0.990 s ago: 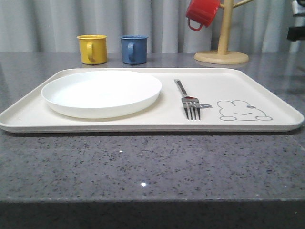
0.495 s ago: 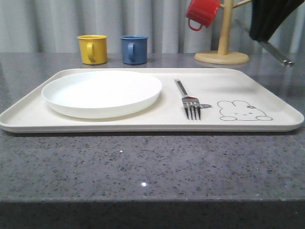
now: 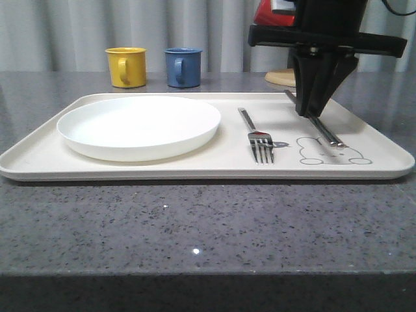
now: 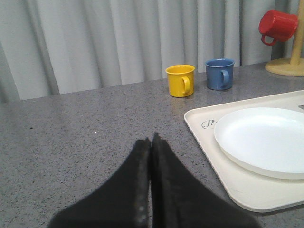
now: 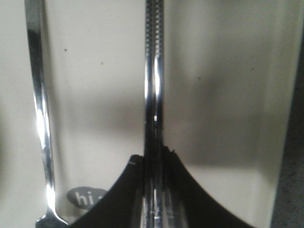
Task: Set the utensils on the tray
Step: 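Lower the chopsticks onto the tray beside the fork and release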
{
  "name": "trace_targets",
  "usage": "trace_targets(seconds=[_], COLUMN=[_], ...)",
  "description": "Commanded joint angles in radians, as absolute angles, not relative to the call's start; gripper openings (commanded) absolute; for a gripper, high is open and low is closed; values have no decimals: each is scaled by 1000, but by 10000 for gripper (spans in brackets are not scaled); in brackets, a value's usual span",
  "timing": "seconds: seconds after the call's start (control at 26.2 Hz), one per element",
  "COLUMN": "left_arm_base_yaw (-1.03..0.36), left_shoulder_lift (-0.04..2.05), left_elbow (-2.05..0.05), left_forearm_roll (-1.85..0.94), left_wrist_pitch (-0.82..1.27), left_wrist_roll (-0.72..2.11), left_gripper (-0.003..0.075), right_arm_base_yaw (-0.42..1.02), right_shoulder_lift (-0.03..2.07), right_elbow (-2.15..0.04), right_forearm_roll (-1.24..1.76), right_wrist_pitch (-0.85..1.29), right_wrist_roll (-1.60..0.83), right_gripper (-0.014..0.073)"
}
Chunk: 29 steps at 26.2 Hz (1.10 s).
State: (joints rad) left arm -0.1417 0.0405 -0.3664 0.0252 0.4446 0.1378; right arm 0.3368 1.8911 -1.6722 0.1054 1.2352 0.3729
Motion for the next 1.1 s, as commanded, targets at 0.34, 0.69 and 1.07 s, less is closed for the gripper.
trace_targets(seconds=[0.34, 0.69, 1.07], left_arm_base_yaw=[-144, -144, -144], left_shoulder_lift=[53, 53, 53], left_elbow=[-392, -392, -392], left_forearm_roll=[17, 17, 17], left_wrist_pitch=[367, 367, 367], left_wrist_roll=[128, 128, 128], left_gripper=[-18, -18, -18], right_arm_base_yaw=[336, 336, 233], right_shoulder_lift=[1888, 1876, 1762], right_elbow=[-1702, -1720, -1806], right_forearm_roll=[127, 110, -21], right_wrist_pitch=[1211, 1225, 1308], right_wrist_roll=[374, 374, 275], right_gripper=[82, 344, 383])
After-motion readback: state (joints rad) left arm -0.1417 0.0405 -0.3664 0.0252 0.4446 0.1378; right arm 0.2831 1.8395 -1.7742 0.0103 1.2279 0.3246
